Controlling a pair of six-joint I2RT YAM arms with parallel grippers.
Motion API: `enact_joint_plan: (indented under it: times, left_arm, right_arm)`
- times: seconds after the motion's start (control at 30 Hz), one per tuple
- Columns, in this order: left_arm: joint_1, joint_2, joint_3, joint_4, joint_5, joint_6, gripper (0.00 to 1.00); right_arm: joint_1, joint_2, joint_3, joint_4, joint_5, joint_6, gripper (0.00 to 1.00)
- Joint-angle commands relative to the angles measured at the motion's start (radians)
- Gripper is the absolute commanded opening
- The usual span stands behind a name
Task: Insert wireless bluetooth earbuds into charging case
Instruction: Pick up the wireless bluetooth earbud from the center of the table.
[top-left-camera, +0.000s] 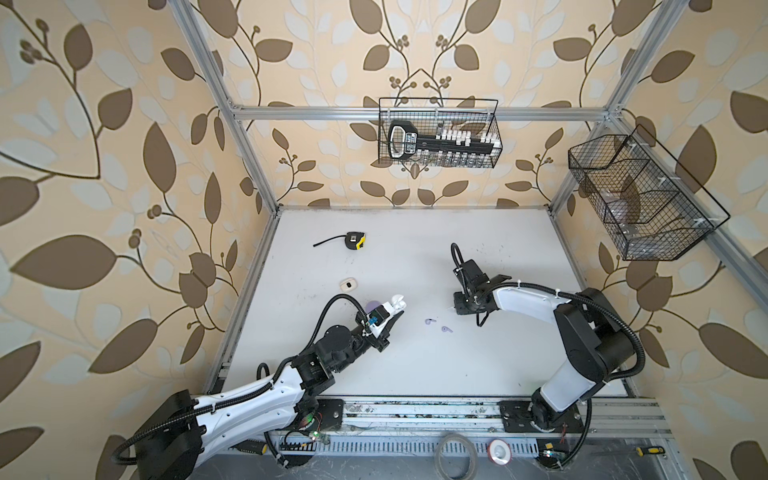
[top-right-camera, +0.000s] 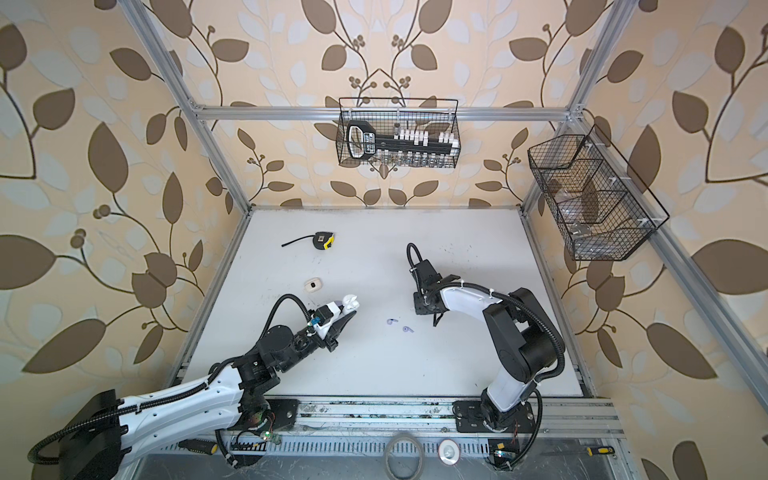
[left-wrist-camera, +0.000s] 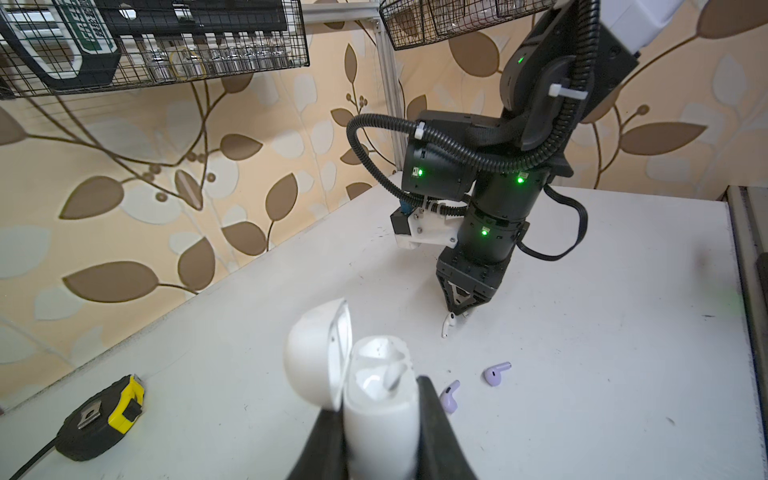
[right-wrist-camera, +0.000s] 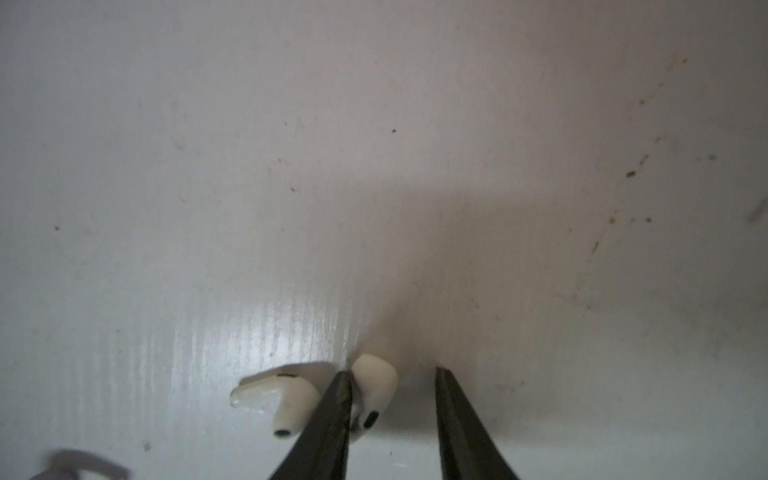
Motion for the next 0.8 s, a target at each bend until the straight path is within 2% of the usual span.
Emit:
enact_joint_plan:
  times: [0.0, 0.27, 0.43, 0.77]
  left_arm:
    - [-0.007, -0.009, 0.031, 0.043, 0.002, 0.015, 0.0]
    - [-0.007, -0.011, 0.038, 0.019, 0.002, 0.018, 0.0]
    - [-0.007, -0.016, 0.034, 0.029, 0.0, 0.018, 0.0]
    - [-0.007, -0.016, 0.039, 0.013, 0.005, 0.019, 0.0]
  right_arm:
    - [0.005, 0.021, 0.032, -0.014, 0.003, -0.008, 0.36]
    - [0.01, 0.04, 0.038, -0.001, -0.043, 0.0, 0.34]
    - [0.012, 0.043, 0.032, 0.013, -0.074, 0.014, 0.28]
    - [0.02, 0.049, 0.04, -0.004, -0.042, 0.012, 0.28]
